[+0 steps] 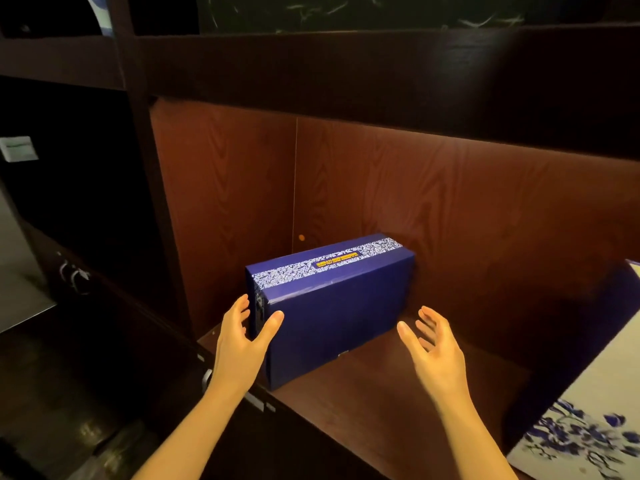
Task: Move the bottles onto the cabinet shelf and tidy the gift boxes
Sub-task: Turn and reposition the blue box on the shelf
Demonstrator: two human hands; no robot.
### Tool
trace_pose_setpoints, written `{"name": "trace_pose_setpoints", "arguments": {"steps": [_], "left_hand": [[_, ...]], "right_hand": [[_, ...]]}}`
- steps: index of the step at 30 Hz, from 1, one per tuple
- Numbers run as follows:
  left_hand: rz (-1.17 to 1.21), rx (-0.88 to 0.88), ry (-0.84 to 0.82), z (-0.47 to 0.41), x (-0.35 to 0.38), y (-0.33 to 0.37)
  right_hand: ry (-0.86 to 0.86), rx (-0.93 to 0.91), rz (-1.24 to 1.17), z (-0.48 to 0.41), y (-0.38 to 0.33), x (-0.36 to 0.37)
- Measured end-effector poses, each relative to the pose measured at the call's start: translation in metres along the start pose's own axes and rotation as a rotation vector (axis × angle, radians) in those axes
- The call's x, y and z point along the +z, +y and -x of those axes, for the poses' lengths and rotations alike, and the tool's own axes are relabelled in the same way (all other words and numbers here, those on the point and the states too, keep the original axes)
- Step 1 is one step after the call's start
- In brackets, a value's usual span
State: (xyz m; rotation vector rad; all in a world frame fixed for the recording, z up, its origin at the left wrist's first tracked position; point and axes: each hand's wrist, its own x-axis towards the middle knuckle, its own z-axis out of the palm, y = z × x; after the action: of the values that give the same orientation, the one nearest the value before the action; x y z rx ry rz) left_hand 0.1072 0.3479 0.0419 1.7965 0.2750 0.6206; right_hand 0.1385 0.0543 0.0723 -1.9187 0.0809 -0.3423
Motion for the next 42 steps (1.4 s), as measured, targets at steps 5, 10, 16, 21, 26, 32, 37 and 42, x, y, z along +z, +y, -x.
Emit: {"name": "trace_pose_setpoints", "arguments": {"steps": [5, 10, 16, 21, 26, 32, 37, 42], "left_hand": [[0.058, -0.02, 0.035, -0.034, 0.014, 0.002], [0.136, -0.006, -0.033, -0.051, 0.022, -0.001], [0.13, -0.009, -0.038, -0.054, 0.019, 0.003], [0.07, -0.018, -0.007, -0.041, 0.016, 0.007], [0.007, -0.066, 0.069, -0.018, 0.016, 0.02], [-0.09, -0.122, 0.177, 0.006, 0.024, 0.035], [-0.113, -0.142, 0.284, 0.025, 0.035, 0.049], [-0.11, -0.16, 0.322, 0.038, 0.041, 0.053]], "right_hand": [[-0.068, 0.051, -0.04, -0.058, 0.012, 0.021], [-0.187, 0.136, -0.157, -0.107, 0.01, 0.054], [-0.15, 0.176, -0.146, -0.121, 0.011, 0.077], [-0.195, 0.184, -0.196, -0.123, 0.005, 0.088], [-0.27, 0.181, -0.211, -0.128, -0.008, 0.113], [-0.326, 0.247, -0.297, -0.15, -0.016, 0.146], [-0.362, 0.247, -0.311, -0.16, -0.026, 0.169], [-0.43, 0.214, -0.299, -0.166, -0.029, 0.187]]}}
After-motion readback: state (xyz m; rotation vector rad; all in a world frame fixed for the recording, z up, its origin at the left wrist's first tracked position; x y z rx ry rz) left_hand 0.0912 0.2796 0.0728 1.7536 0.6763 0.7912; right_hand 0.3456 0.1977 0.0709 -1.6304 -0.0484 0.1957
